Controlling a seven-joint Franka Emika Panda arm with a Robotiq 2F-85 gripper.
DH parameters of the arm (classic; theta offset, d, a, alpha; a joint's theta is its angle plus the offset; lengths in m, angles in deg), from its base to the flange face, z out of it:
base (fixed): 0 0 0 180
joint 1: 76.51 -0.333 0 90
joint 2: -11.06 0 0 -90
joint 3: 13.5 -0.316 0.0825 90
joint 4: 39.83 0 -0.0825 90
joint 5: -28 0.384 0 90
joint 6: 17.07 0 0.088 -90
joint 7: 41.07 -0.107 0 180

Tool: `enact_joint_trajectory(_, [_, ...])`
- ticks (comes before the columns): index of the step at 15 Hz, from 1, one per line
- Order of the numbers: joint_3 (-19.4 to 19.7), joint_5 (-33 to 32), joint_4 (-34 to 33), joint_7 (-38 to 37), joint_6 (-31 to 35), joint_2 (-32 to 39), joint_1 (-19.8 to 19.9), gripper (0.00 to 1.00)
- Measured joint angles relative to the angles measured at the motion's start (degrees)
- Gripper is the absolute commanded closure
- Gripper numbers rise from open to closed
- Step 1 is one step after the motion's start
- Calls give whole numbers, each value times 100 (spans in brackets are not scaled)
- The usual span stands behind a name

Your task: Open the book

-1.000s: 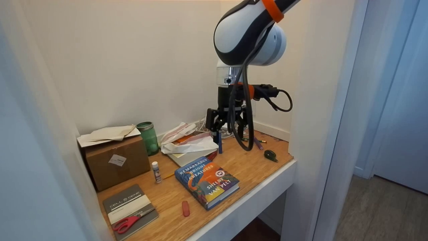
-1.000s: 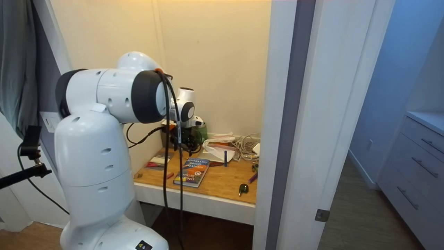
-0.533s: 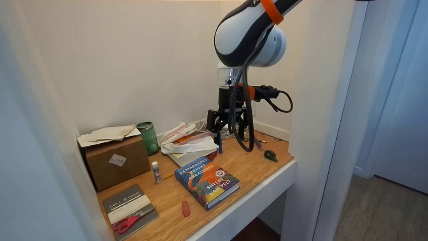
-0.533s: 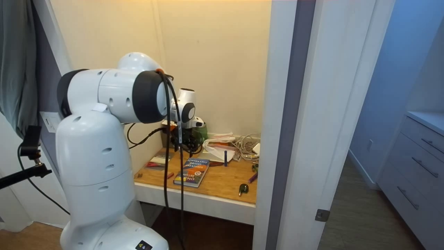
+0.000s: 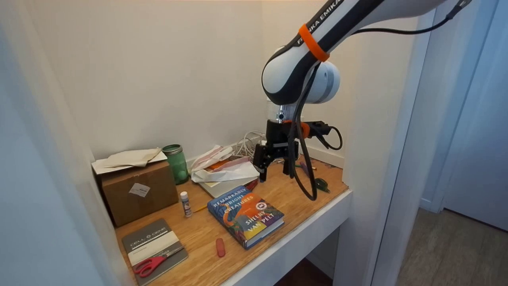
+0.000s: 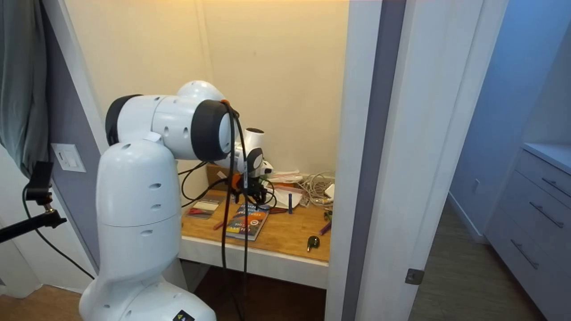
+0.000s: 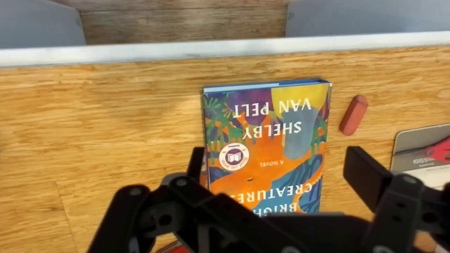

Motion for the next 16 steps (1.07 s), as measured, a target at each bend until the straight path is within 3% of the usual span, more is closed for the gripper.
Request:
enact_joint_trajectory(8, [-264,732,-8,1263,935,877,217,0])
enact_joint_trajectory(16, [-337,775,-95,1371,881,1402,387,0])
